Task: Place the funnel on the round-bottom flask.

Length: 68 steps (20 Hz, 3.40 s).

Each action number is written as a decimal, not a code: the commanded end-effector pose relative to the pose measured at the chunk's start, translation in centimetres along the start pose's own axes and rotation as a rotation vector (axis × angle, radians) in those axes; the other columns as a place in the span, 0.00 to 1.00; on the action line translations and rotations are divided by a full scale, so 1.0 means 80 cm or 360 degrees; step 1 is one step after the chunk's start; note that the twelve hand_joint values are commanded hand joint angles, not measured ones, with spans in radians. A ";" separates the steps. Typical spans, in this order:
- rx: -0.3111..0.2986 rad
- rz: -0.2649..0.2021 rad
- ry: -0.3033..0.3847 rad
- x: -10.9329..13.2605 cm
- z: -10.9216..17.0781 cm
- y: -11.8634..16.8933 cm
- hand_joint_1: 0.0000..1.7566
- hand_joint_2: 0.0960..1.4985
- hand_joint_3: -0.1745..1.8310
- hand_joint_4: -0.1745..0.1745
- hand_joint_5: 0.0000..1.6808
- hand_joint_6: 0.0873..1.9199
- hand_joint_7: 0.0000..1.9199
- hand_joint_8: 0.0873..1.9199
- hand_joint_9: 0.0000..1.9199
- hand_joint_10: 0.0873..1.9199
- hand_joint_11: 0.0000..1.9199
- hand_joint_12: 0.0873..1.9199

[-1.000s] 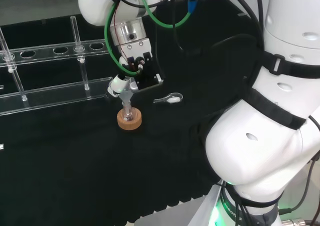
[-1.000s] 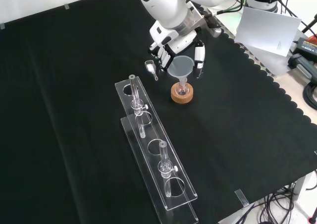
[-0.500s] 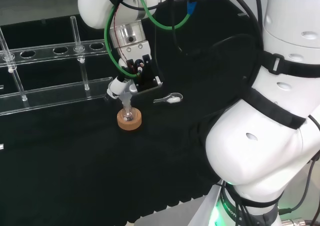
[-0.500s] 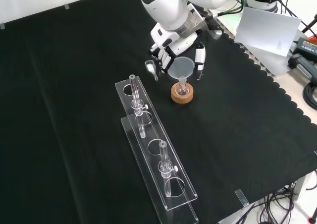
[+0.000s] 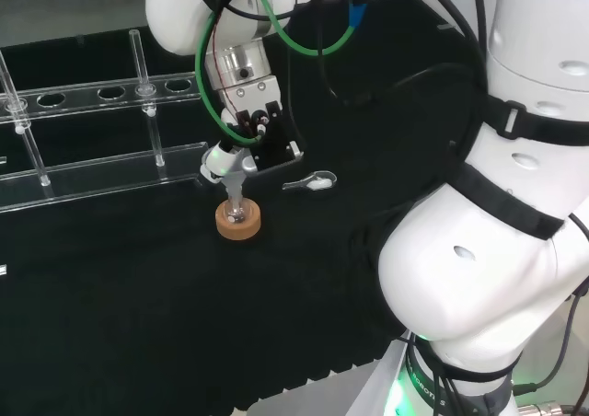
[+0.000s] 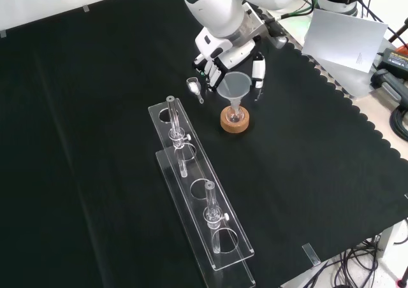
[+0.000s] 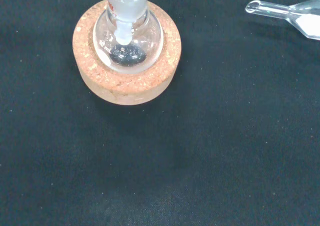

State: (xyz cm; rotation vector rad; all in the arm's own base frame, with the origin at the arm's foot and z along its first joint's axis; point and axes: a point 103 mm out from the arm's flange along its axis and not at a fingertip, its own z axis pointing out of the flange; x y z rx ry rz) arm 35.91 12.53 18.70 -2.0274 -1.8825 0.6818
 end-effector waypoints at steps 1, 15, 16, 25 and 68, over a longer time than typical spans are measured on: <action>0.0000 0.0017 -0.0013 0.008 -0.003 -0.001 0.39 0.54 0.15 0.50 0.41 0.03 0.52 0.19 0.32 0.22 0.00 0.74; 0.0017 0.0024 0.0012 -0.002 -0.002 -0.003 0.39 0.54 0.15 0.50 0.40 0.04 0.52 0.19 0.32 0.22 0.00 0.74; 0.0024 0.0021 0.0013 -0.004 -0.001 -0.002 0.38 0.54 0.15 0.50 0.40 0.03 0.51 0.18 0.32 0.22 0.00 0.74; 0.0031 -0.0016 -0.0005 -0.002 0.007 -0.003 0.32 0.51 0.16 0.43 0.23 0.00 0.34 0.15 0.26 0.25 0.00 0.71; -0.0063 0.0146 0.0032 -0.074 -0.097 -0.027 0.05 0.34 0.09 0.60 0.00 0.00 0.00 0.00 0.00 0.00 0.00 0.00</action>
